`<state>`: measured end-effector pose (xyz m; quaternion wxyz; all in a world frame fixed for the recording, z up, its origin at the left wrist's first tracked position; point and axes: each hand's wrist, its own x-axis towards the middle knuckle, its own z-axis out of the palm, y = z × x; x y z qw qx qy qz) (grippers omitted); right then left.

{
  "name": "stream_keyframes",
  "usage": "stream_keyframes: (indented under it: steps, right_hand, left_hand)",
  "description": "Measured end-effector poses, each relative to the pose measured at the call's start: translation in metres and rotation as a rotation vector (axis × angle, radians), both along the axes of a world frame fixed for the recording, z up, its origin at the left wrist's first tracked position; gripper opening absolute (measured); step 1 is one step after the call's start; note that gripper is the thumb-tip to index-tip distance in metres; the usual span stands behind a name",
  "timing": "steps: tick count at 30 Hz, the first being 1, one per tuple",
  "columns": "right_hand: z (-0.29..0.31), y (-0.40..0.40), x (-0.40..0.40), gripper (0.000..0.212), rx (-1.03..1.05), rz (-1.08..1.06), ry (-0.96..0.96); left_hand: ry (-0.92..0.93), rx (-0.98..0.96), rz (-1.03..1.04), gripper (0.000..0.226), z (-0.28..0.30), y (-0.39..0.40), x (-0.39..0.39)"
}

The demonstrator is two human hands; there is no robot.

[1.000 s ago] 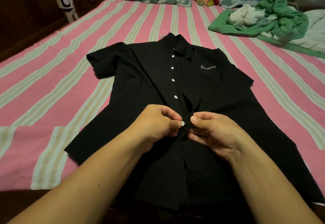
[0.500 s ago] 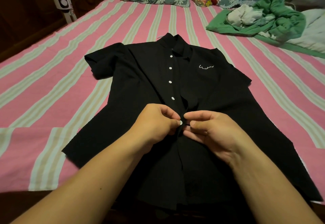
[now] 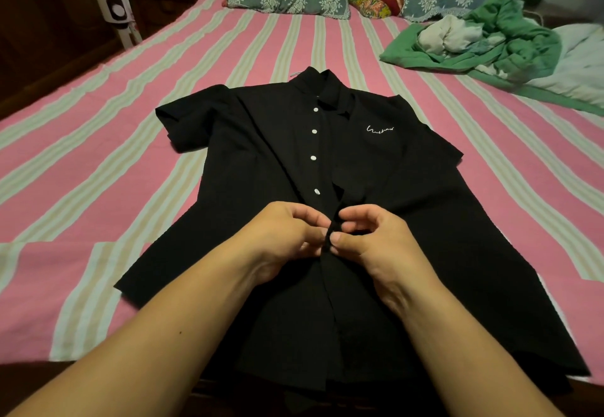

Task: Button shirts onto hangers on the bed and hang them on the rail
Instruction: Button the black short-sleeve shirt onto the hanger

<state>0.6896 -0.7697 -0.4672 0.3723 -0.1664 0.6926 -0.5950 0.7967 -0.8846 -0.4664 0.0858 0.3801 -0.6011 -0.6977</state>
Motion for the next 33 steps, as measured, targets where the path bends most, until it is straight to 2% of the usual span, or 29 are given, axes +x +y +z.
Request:
stream_keyframes:
  steps: [6, 8, 10, 12, 14, 17, 24, 29, 33]
  right_hand:
    - [-0.002, -0.001, -0.001, 0.016, 0.116, 0.075, 0.136]
    - [-0.003, -0.003, 0.001, 0.018, 0.130, 0.082, 0.288]
    - [-0.005, -0.005, 0.004, 0.018, 0.147, 0.095, 0.489]
    - [-0.004, -0.005, 0.007, 0.017, 0.162, 0.127, 0.570]
    - [-0.002, -0.002, 0.004, 0.027, 0.122, 0.125, 0.459]
    - [0.003, 0.003, -0.005, 0.034, 0.035, 0.113, 0.257]
    - [-0.006, -0.001, -0.009, 0.021, 0.114, 0.109, 0.336]
    - [-0.005, 0.000, -0.011, 0.020, 0.161, 0.171, 0.441]
    - [-0.007, -0.003, -0.008, 0.018, 0.159, 0.118, 0.478]
  left_hand:
    - [-0.002, 0.000, -0.006, 0.014, 0.000, 0.000, -0.004]
    - [0.017, 0.023, -0.015, 0.012, 0.001, 0.001, -0.006]
    - [0.028, 0.019, -0.043, 0.024, 0.001, 0.002, -0.005]
    - [0.005, -0.055, -0.032, 0.019, 0.000, 0.002, -0.003]
    - [0.007, -0.072, 0.028, 0.008, -0.003, 0.000, -0.001]
    - [0.028, -0.020, 0.098, 0.011, -0.006, -0.002, -0.002]
    - [0.061, -0.091, 0.110, 0.016, -0.003, 0.002, -0.005]
    - [0.101, -0.003, 0.039, 0.016, -0.001, 0.000, -0.003]
    - [0.075, 0.043, 0.019, 0.016, -0.001, -0.003, -0.002]
